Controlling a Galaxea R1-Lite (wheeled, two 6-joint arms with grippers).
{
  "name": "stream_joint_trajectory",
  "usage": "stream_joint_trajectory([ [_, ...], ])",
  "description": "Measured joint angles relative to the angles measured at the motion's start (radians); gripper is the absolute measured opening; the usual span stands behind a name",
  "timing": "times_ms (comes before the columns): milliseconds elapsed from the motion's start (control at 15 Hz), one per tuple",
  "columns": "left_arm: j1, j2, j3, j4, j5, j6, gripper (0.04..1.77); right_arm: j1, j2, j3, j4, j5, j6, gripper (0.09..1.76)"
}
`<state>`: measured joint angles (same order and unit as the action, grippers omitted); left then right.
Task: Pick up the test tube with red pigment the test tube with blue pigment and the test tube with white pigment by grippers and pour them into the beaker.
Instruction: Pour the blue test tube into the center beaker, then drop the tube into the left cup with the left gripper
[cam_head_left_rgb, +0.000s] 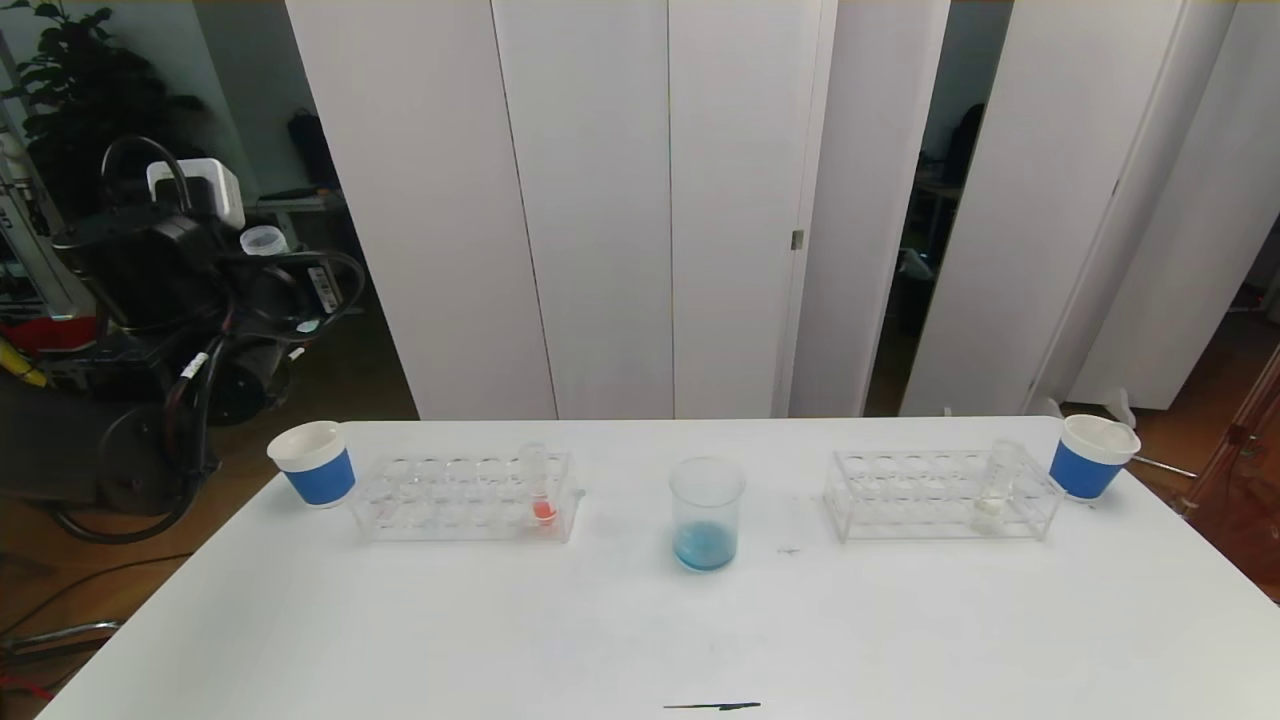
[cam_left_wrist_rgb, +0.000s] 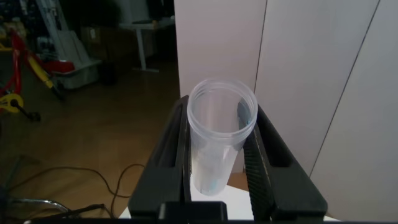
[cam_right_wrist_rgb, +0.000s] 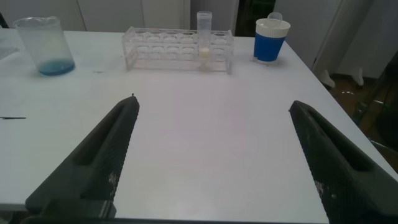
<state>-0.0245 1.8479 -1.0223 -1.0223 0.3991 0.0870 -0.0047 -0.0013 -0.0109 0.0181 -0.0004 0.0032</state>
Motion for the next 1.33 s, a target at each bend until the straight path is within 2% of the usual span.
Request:
stream_joint_trajectory([
  [133, 0.066, 0.073, 0.009, -0.110, -0.007, 0.023, 0.57, 0.000, 0.000, 0.000, 0.000, 0.000, 0.000, 1.73],
  [333, 0.137, 0.186, 0.023, -0.219, -0.014, 0.046, 0.57, 0.000, 0.000, 0.000, 0.000, 0.000, 0.000, 1.73],
  [733, 0.189, 0.365, 0.058, -0.333, -0.084, 0.040, 0.57, 0.000, 0.000, 0.000, 0.000, 0.000, 0.000, 1.73],
  [1133, 0.209, 0.452, 0.062, -0.332, -0.091, 0.023, 0.57, 0.000, 0.000, 0.000, 0.000, 0.000, 0.000, 1.73],
  [1333, 0.210, 0.462, 0.059, -0.310, -0.130, -0.010, 0.57, 0.000, 0.000, 0.000, 0.000, 0.000, 0.000, 1.73],
])
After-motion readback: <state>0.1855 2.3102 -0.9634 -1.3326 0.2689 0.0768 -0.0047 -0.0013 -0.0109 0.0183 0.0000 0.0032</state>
